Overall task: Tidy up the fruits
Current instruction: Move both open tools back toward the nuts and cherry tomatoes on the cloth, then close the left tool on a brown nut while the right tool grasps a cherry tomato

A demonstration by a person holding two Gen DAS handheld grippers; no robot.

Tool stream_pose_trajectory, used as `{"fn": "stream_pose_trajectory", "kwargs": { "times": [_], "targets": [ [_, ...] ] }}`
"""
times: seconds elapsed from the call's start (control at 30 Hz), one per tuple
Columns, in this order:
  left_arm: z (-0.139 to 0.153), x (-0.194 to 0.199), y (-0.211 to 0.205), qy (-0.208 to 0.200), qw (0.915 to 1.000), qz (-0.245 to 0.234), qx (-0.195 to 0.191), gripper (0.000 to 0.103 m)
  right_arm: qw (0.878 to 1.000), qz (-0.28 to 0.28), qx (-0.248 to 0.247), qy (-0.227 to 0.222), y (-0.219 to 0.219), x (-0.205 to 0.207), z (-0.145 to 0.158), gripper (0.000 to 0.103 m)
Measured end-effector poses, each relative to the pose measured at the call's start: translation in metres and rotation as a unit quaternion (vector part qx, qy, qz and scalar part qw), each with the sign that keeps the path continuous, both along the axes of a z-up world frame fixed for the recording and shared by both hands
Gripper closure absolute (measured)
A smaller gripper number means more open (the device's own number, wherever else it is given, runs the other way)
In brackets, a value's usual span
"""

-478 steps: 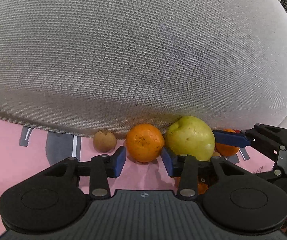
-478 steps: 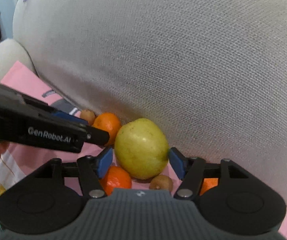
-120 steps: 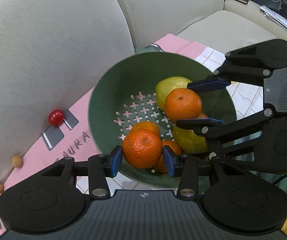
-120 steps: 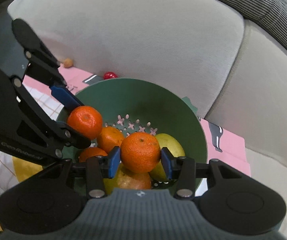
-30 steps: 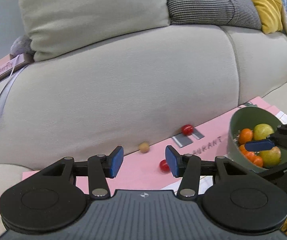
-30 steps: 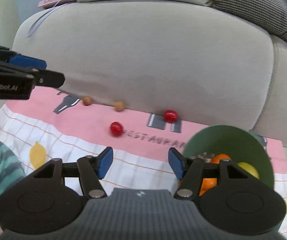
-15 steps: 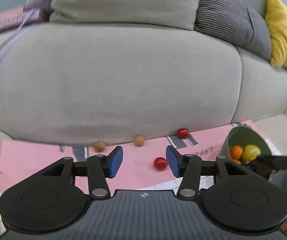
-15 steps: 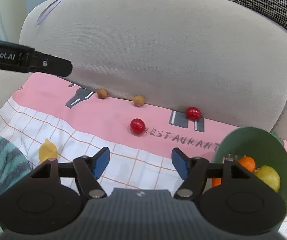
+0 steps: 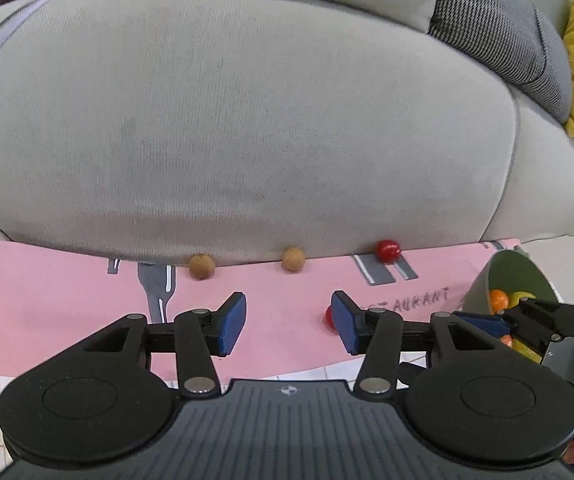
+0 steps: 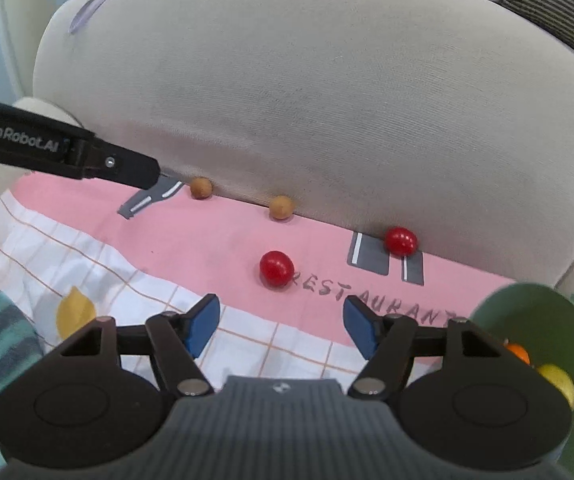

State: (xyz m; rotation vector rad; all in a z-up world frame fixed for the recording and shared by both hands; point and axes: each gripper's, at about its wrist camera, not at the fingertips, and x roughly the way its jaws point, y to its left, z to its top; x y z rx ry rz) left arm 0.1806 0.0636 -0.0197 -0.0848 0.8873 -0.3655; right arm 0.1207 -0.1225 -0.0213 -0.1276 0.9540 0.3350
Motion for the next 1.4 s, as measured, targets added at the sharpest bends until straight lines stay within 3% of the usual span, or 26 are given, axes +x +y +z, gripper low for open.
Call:
{"fn": "stream_pose_trajectory", "kwargs": {
  "times": [0.23,0.47,0.67,0.9,1.0,1.4],
  "targets": [
    [-0.018,0.015,0.000,0.005,0.9998,0.007,0.017,0.049,0.999,0.029,0.016,-0.014,0.012,0.016,-0.013,0.054],
    [-0.030,0.038,0.003,0.005,0.9989,0.009,0.047,0.049,0.999,0.029,0.018,0.002,0.017,0.040,-0.036,0.069],
    [-0.048,0.061,0.006,0.016,0.9969,0.012,0.075,0.052,1.000,0.023,0.014,0.013,0.017,0.056,-0.055,0.069],
    [-0.073,0.083,0.015,0.037,0.9961,0.028,0.075,0.054,0.999,0.025,0.016,0.023,0.019,0.063,-0.069,0.072],
    [-0.082,0.090,0.015,0.041,0.9958,0.033,0.075,0.056,0.999,0.023,0.014,0.018,0.018,0.064,-0.071,0.078],
    [-0.112,0.118,0.008,0.049,0.9924,0.043,0.104,0.058,0.999,0.031,0.013,0.013,0.019,0.074,-0.072,0.078]
  ]
}}
